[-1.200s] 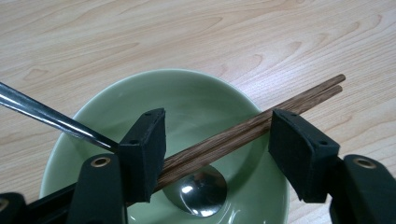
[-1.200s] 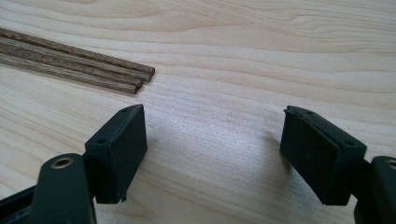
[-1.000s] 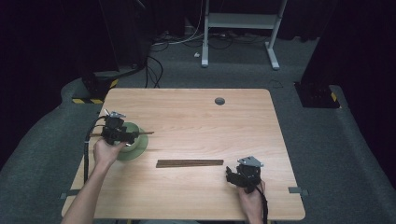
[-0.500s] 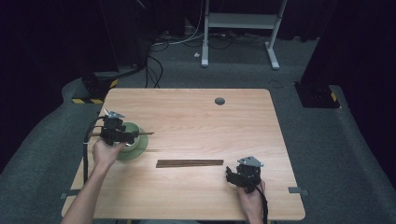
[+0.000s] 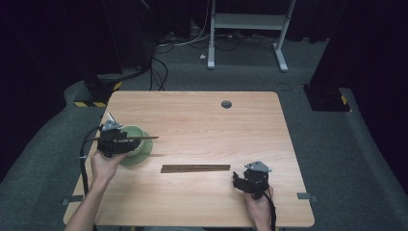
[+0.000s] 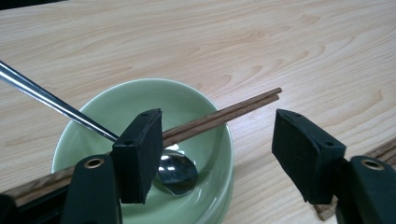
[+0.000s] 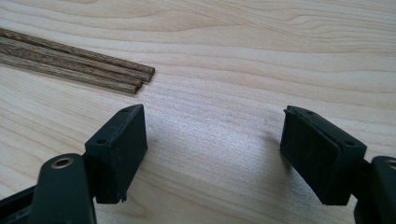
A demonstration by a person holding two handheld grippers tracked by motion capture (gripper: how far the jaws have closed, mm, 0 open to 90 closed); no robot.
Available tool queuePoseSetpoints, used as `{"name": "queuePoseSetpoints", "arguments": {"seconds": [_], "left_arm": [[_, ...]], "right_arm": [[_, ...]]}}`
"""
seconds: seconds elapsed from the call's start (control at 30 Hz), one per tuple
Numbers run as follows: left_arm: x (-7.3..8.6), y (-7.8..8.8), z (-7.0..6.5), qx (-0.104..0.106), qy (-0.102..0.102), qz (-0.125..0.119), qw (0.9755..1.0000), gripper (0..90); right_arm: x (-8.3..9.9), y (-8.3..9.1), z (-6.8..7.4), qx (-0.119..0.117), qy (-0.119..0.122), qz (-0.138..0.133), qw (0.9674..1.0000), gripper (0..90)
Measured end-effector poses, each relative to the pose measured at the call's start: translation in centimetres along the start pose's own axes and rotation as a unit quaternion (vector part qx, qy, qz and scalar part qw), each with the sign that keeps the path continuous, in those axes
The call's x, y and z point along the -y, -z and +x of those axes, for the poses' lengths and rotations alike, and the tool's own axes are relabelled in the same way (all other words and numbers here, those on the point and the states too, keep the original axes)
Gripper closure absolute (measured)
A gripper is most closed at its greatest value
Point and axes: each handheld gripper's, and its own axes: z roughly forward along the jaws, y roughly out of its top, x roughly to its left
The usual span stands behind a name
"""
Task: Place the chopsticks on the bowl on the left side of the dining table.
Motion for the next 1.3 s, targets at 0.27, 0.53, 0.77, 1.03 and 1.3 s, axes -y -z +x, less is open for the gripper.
{"name": "queuePoseSetpoints", "arguments": {"seconds": [0.27, 0.53, 0.77, 1.03, 1.3], "left_arm": [[1.0, 0.9, -0.1, 0.006, 0.009, -0.016, 0.9998, 33.9], [2.0, 1.7, -0.3, 0.013, 0.012, -0.027, 0.9995, 34.0], [2.7, 1.9, -0.6, 0.018, 0.017, -0.035, 0.9991, 34.1], [3.5, 2.2, -1.1, 0.025, 0.022, -0.044, 0.9985, 34.3], [4.6, 2.4, -1.5, 0.032, 0.031, -0.055, 0.9975, 34.5]], "right_arm": [[0.0, 0.0, 0.0, 0.0, 0.0, 0.0, 1.0, 22.1], [0.0, 0.0, 0.0, 0.0, 0.0, 0.0, 1.0, 22.1], [0.0, 0.0, 0.0, 0.0, 0.0, 0.0, 1.0, 22.1], [0.0, 0.0, 0.0, 0.0, 0.0, 0.0, 1.0, 22.1], [0.0, 0.0, 0.0, 0.0, 0.0, 0.0, 1.0, 22.2]]}}
